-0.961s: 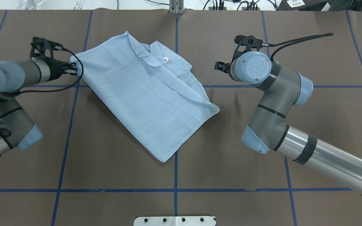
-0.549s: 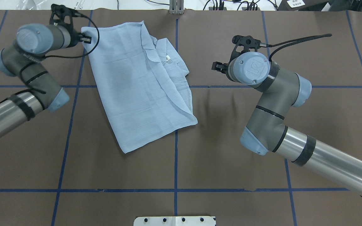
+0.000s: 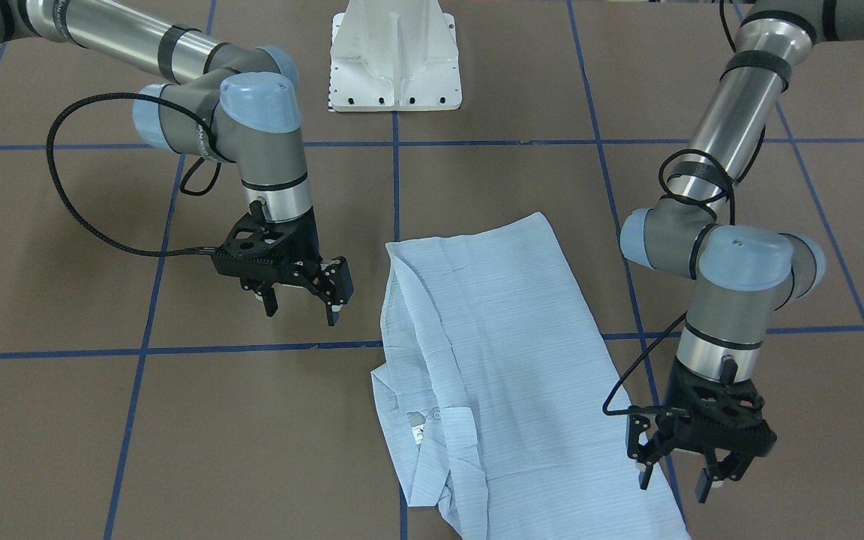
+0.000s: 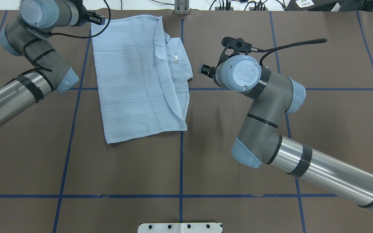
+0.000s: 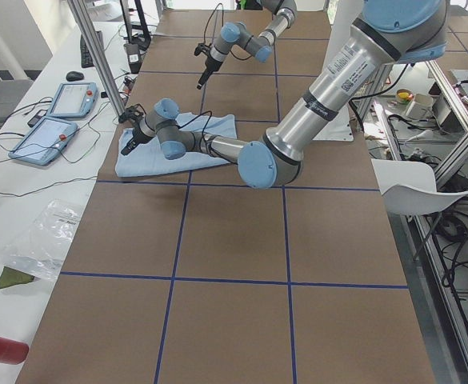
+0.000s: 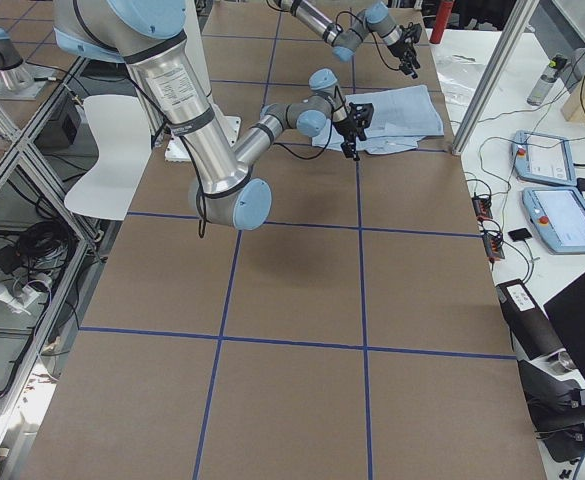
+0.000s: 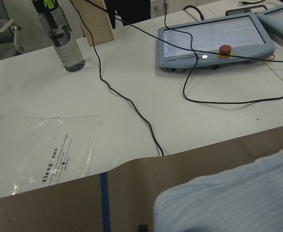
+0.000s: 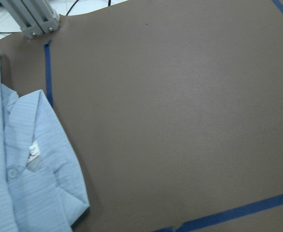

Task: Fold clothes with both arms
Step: 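Reach the right gripper across to the shirt's side edge nearest it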

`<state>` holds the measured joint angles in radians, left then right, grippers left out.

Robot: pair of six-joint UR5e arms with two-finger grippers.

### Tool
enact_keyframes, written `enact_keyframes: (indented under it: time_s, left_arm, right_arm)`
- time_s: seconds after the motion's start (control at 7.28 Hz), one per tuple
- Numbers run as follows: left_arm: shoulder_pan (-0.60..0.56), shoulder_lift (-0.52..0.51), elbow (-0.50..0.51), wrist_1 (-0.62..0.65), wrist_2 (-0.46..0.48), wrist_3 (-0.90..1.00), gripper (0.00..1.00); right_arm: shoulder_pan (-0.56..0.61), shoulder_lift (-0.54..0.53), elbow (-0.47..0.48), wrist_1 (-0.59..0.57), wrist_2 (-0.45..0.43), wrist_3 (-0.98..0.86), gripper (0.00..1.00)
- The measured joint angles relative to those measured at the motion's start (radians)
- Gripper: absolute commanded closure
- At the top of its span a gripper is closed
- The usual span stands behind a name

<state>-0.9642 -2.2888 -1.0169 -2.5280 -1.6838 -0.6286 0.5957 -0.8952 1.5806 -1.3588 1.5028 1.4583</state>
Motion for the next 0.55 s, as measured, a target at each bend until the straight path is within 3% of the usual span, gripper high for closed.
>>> enact_keyframes:
  time_s: [0.27, 0.55]
  left_arm:
    - [-0.013, 0.081, -0.108, -0.002, -0.075, 0.018, 0.0]
    - [-0.015, 0.114, -0.151, -0.003, -0.087, 0.014, 0.0]
  right_arm:
    - [-0.049, 0.145, -0.055, -0.164, -0.012, 0.004, 0.0]
    - [-0.109, 0.342, -0.283, -0.238, -0.093, -0.045, 0.0]
